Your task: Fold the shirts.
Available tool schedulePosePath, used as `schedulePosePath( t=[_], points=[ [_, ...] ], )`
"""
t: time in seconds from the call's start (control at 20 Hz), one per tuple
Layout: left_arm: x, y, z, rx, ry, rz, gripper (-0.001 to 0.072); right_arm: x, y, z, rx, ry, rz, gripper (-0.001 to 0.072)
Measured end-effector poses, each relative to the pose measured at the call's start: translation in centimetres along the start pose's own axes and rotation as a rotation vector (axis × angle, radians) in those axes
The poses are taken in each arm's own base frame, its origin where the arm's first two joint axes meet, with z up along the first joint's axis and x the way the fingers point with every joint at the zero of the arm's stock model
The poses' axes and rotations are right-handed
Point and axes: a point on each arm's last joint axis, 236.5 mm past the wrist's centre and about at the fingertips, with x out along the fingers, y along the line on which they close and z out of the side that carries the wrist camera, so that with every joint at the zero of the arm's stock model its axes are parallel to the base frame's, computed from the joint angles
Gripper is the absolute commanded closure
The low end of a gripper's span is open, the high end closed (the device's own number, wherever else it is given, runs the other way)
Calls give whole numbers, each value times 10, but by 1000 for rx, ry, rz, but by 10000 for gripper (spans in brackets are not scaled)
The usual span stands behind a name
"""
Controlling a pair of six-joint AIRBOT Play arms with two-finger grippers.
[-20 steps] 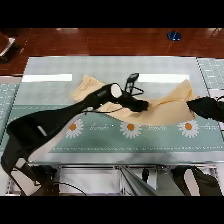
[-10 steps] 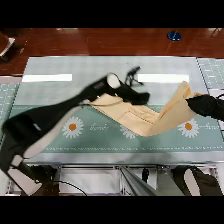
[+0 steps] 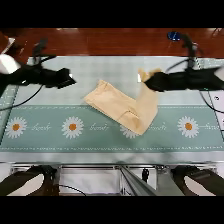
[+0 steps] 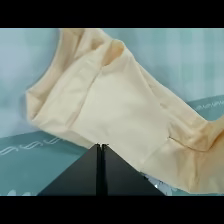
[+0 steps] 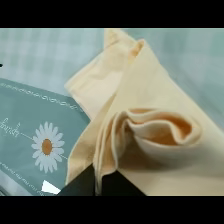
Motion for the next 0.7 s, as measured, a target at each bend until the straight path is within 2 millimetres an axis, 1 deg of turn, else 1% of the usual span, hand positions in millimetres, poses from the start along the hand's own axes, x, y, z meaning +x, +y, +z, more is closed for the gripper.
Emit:
schedulePosePath(
  t=[0.05,0.1,0.15,0.25,0.3,0.35,0.4,0.45,0.5,0.6,0.65,0.7],
  points=[
    [-16,11,-9,-28,-44,15,679,22,7,5,-16,29,14,695],
    [-27,17,-19,-53,-84,19,679,48,15,9,-33,60,28,695],
    [-35,17,-29,-77,-121,6,679,73,20,11,-42,91,38,695],
    [-43,16,-52,-118,-172,-26,679,120,26,16,-52,136,52,695],
    [-43,15,-61,-138,-193,-46,679,141,27,16,-48,157,56,695],
    [-41,13,-73,-151,-193,-63,679,161,27,16,-38,178,61,694],
    [-38,13,-81,-162,-194,-72,679,177,28,15,-27,196,69,631],
    [-35,13,-89,-174,-192,-85,679,192,29,13,-9,214,80,353],
    [-30,14,-98,-184,-180,-89,679,205,30,10,3,231,94,299],
    [-22,17,-105,-201,-179,-92,679,217,34,6,25,254,127,300],
    [-19,19,-108,-207,-176,-89,679,217,34,6,36,267,143,300],
    [-16,21,-109,-216,-177,-88,679,212,32,12,47,268,158,300]
  ],
)
